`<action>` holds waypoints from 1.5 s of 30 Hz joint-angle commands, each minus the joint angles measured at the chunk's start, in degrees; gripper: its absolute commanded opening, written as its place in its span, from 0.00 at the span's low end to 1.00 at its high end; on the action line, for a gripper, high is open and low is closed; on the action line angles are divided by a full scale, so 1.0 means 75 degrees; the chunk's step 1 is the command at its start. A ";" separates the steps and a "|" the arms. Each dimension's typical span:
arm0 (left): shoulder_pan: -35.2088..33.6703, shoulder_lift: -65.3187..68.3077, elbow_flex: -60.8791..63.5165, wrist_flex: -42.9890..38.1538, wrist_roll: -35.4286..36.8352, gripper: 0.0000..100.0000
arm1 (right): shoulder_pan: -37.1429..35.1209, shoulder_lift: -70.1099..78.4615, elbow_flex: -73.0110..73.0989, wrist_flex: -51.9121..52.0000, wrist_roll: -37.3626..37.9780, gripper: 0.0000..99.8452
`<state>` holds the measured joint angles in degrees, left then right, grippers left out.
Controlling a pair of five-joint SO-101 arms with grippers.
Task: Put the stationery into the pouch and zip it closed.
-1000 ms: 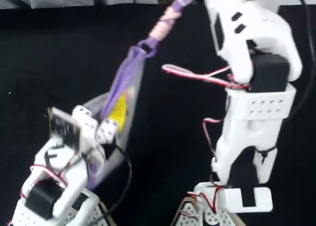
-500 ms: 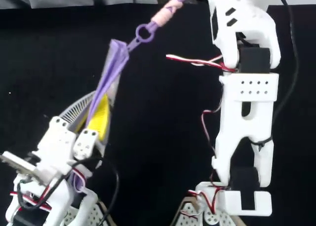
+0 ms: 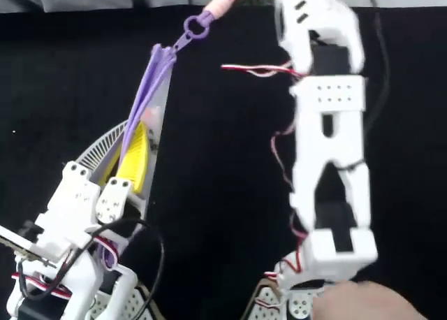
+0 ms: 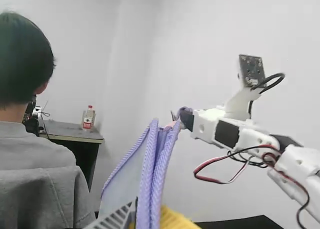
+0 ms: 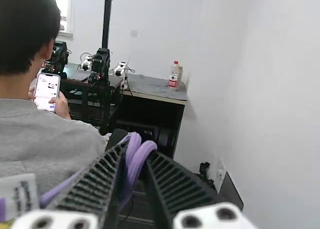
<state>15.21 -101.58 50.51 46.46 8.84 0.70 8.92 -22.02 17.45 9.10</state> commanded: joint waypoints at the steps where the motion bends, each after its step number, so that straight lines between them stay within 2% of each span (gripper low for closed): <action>1: -0.0252 -0.0328 -0.1272 -0.0340 0.0281 0.03 | 0.0199 0.1459 -0.0803 -0.0621 0.0000 0.01; 4: -0.0311 -0.0328 -0.1436 -0.0352 0.0281 0.03 | 0.0117 0.2151 -0.1272 -0.0445 0.0000 0.01; 8: -0.0322 -0.0328 -0.1717 -0.0445 0.0281 0.03 | -0.0105 0.2714 -0.2174 0.0762 0.0117 0.01; 11: -0.0358 -0.0328 -0.1870 -0.0668 0.0293 0.03 | -0.0328 0.3077 -0.3007 0.1805 0.0938 0.01; 14: -0.0862 -0.0328 -0.1940 -0.0973 0.0422 0.03 | -0.0445 0.3534 -0.3839 0.2579 0.1629 0.01; 21: -0.2315 -0.0328 -0.1987 -0.1278 0.1758 0.03 | -0.0375 0.4730 -0.5832 0.3856 0.2766 0.01; 27: -0.2409 -0.0270 -0.2350 -0.1664 0.1805 0.03 | -0.0363 0.5843 -0.6933 0.4149 0.3083 0.01; 31: -0.2444 -0.0270 -0.2690 -0.1711 0.1805 0.03 | -0.0363 0.6582 -0.7250 0.4161 0.4267 0.01; 34: -0.2444 -0.0258 -0.2819 -0.1711 0.1805 0.03 | -0.0246 0.6922 -0.7484 0.4173 0.4700 0.01; 41: -0.2444 -0.0258 -0.2819 -0.1711 0.1805 0.03 | 0.0504 0.6875 -0.7707 0.4208 0.4736 0.01; 45: -0.2444 -0.0258 -0.2737 -0.1700 0.1805 0.03 | 0.0633 0.6570 -0.8117 0.4888 0.4736 0.01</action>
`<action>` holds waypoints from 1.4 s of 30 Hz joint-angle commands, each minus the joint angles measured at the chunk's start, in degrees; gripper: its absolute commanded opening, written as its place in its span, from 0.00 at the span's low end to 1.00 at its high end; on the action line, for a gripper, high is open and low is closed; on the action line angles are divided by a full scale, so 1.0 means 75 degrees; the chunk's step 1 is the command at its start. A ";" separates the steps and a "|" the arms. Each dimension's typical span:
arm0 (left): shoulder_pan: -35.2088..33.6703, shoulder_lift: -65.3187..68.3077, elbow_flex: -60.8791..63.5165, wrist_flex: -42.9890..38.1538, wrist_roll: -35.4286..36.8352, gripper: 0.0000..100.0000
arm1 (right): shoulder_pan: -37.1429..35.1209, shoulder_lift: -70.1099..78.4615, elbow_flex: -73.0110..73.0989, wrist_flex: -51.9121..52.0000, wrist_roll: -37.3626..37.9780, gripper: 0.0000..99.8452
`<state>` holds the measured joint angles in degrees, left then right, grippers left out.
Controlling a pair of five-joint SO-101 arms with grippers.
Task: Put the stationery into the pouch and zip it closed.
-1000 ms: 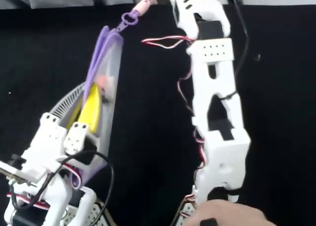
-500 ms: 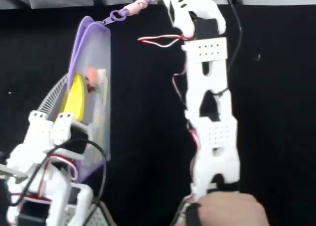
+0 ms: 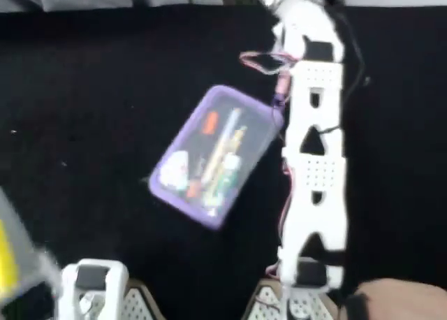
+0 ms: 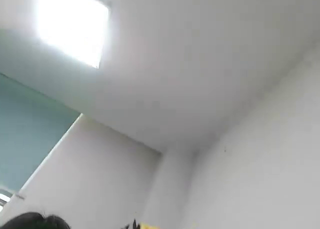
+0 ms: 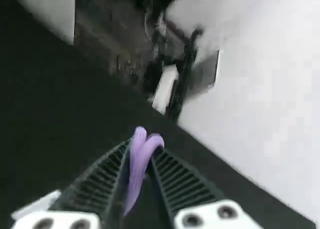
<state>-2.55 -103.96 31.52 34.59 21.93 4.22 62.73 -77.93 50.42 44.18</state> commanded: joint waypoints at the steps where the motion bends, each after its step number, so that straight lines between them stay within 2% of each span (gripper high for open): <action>1: -0.0076 0.0059 -0.0193 -0.0082 0.0059 0.03 | 0.0152 -0.0674 -0.0791 0.0692 0.0059 0.01; 9: -0.0076 0.0059 0.0838 -0.0094 0.0000 0.03 | 0.0047 -0.0744 -0.1424 0.1266 0.0059 0.01; 15: -0.0064 0.0059 0.2374 -0.0070 0.0000 0.03 | 0.0035 -0.0779 -0.1717 0.1278 0.0012 0.01; 20: -0.0006 0.0000 0.4214 -0.0070 -0.0610 0.03 | 0.0035 -0.0967 -0.2409 0.1770 -0.1067 0.02; 24: 0.0006 -0.0012 0.5386 -0.0070 -0.0598 0.03 | 0.0035 -0.1858 -0.2350 0.2274 -0.1137 0.01; 26: 0.0006 -0.0012 0.5644 -0.0070 -0.0598 0.03 | -0.0023 -0.2421 -0.2374 0.2450 -0.1489 0.01; 29: 0.0006 -0.0023 0.5878 -0.0070 -0.0598 0.03 | -0.0305 -0.3347 -0.2362 0.2872 -0.2579 0.01; 32: 0.0006 -0.0023 0.6089 -0.0082 -0.0598 0.03 | -0.0715 -0.4026 -0.2350 0.3083 -0.3235 0.01; 42: 0.0018 -0.0023 0.6336 -0.0105 -0.0598 0.03 | -0.3095 -0.5738 -0.2338 0.2719 -0.2508 0.01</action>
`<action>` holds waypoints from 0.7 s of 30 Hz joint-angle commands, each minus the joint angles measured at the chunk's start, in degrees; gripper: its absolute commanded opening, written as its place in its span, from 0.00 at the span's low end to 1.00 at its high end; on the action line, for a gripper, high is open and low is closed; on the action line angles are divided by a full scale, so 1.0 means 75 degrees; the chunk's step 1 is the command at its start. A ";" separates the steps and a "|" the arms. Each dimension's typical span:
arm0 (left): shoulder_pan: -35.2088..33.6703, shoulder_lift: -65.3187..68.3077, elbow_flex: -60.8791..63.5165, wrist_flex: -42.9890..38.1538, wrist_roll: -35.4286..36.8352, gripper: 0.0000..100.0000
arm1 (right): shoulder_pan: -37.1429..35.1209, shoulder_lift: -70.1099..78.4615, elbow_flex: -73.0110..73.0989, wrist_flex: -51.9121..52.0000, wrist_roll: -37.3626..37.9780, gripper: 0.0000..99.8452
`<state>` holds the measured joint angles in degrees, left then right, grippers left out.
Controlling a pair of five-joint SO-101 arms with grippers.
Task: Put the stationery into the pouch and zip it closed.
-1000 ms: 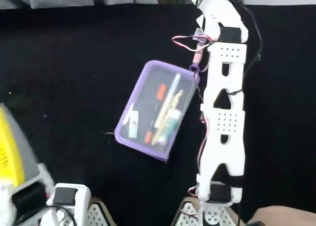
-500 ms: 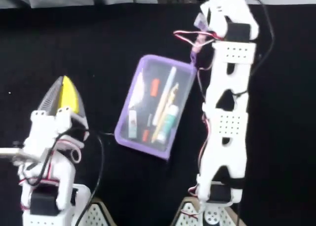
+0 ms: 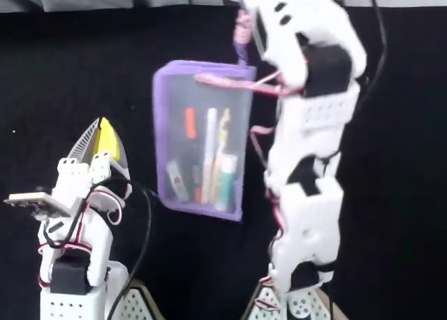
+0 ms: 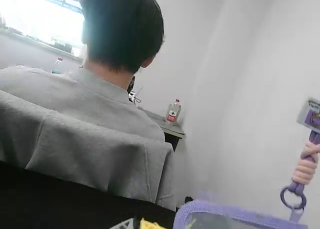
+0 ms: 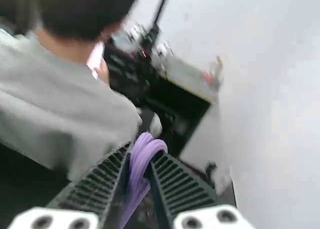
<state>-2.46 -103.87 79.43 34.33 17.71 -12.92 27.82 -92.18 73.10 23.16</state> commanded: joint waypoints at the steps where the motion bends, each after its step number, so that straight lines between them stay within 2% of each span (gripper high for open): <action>1: 0.0006 -0.0035 -0.0088 -0.0047 -0.0035 0.03 | -0.0926 -0.1248 -0.0440 -0.0234 0.0340 0.01; 4: 0.0006 -0.0035 -0.0147 -0.0023 -0.0176 0.03 | -0.1067 -0.1729 -0.0451 0.0176 0.0387 0.01; 7: 0.0158 -0.0035 -0.0580 0.0516 -0.0926 0.08 | -0.1067 -0.2292 -0.0451 0.0727 0.0387 0.01; 11: 0.0885 -0.0035 -0.1764 0.1817 -0.1336 0.21 | -0.1125 -0.3042 -0.0440 0.1582 0.0387 0.01; 18: 0.2315 -0.0035 -0.3452 0.3657 -0.1442 0.22 | -0.1371 -0.3874 -0.0440 0.2368 0.0399 0.01; 21: 0.3100 -0.0035 -0.3663 0.4091 -0.1993 0.25 | -0.1383 -0.3897 -0.0440 0.2415 0.0399 0.01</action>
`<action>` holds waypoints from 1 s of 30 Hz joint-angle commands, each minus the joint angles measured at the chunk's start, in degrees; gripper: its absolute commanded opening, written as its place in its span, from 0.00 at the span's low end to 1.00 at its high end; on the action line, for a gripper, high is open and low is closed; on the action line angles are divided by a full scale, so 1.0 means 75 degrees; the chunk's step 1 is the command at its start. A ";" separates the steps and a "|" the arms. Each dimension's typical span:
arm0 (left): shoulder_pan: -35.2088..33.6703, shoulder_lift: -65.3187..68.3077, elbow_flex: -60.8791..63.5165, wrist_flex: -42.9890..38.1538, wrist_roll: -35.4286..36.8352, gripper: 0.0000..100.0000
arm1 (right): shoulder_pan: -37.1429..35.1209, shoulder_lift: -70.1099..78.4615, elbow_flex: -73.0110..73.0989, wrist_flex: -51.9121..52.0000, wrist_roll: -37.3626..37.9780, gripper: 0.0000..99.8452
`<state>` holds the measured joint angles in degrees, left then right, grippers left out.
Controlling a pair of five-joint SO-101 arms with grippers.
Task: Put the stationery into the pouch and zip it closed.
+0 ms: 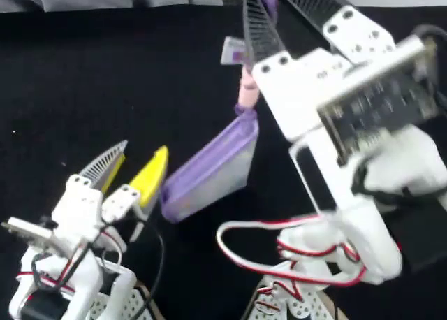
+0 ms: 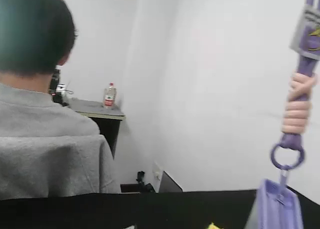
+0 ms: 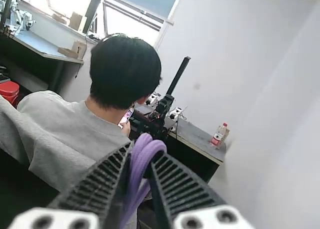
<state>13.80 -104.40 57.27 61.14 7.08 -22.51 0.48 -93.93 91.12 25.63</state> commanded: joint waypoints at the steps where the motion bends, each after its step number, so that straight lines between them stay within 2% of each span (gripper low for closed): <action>1: 0.1201 0.0035 -0.0756 0.0680 -0.0785 0.26 | -0.0105 -0.0240 -0.0193 0.0012 0.0070 0.01; 4: 0.1823 0.0035 -0.1002 0.1196 -0.1289 0.26 | -0.0082 -0.0229 -0.0053 -0.0023 0.0070 0.01; 7: 0.1975 0.0035 -0.1705 0.1618 -0.1547 0.26 | -0.0082 -0.0158 0.0358 -0.0176 0.0199 0.01; 12: 0.2069 0.0082 -0.3499 0.2356 -0.1536 0.26 | -0.0070 0.0123 0.1155 -0.0633 0.0434 0.01; 15: 0.2514 0.0105 -0.3897 0.2731 -0.1536 0.26 | -0.0082 0.0229 0.1307 -0.0774 0.0387 0.01; 18: 0.3206 0.0105 -0.3640 0.3001 -0.1559 0.26 | -0.0117 0.0287 0.1295 -0.0774 0.0375 0.01; 23: 0.4108 0.0094 -0.2303 0.2930 -0.1594 0.26 | -0.0328 0.0404 0.1342 -0.0914 0.0375 0.01; 30: 0.4460 0.0047 -0.0545 0.1758 -0.1606 0.26 | -0.0574 0.0557 0.1330 -0.1043 0.0375 0.01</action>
<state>45.98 -104.57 48.31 79.08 -4.26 -25.58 4.62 -84.26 85.23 28.26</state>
